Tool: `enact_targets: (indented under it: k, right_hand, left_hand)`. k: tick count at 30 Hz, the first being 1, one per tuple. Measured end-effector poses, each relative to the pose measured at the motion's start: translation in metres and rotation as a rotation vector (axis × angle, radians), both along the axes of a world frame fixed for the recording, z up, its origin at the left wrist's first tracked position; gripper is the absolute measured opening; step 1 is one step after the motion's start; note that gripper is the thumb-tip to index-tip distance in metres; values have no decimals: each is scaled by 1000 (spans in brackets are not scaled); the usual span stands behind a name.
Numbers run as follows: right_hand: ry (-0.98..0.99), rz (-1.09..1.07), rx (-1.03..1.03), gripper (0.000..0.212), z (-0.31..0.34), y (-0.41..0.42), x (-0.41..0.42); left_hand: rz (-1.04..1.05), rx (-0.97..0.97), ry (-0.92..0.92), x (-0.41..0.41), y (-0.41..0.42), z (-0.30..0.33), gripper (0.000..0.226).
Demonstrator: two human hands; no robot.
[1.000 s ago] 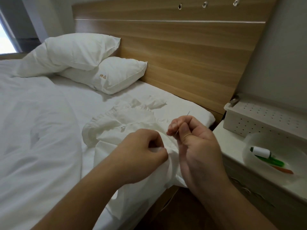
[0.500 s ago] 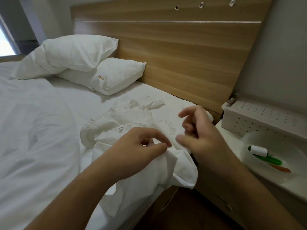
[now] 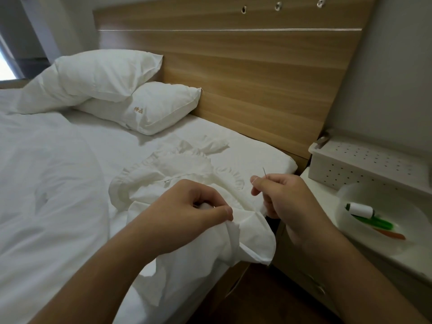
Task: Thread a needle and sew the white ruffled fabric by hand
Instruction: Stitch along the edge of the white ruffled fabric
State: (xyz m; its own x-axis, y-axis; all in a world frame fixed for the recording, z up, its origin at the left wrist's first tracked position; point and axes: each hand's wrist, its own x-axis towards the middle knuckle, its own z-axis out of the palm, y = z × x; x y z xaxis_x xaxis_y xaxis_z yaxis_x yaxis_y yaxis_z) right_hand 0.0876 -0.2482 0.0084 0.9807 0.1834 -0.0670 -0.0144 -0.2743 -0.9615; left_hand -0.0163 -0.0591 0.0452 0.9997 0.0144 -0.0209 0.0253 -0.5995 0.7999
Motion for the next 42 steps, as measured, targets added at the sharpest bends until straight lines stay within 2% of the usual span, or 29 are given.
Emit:
enact_targets:
  k: [10, 18, 23, 26, 29, 31, 34, 36, 39, 42]
  right_hand:
    - [242, -186, 171, 27, -8, -4, 15]
    - [261, -294, 327, 26, -6, -18, 24]
    - [224, -240, 435, 25, -5, -23, 23]
    - [156, -183, 587, 9, -2, -24, 21]
    - [64, -193, 694, 25, 1, -25, 16]
    - [-32, -191, 722, 18, 5, -25, 12]
    - [-169, -94, 648, 17, 14, -24, 4]
    - [-210, 88, 518, 17, 21, -19, -5]
    - [-183, 453, 284, 19, 22, -5, -22]
    - [-173, 583, 170, 12, 17, 9, -32]
  left_hand:
    - [-9, -44, 0, -4, 4, 2, 15]
    - [5, -17, -18, -4, 9, 5, 18]
    - [22, -43, -41, -4, 9, 4, 19]
    - [74, -86, -63, -4, 13, 4, 23]
    - [117, -123, -122, -4, 16, 4, 27]
    - [139, -159, -157, -5, 16, 4, 29]
    - [141, -179, -184, -7, 16, 6, 27]
    - [131, -183, -204, -8, 16, 8, 25]
    - [93, -206, -219, -9, 14, 11, 24]
    - [51, -163, -237, -10, 13, 12, 22]
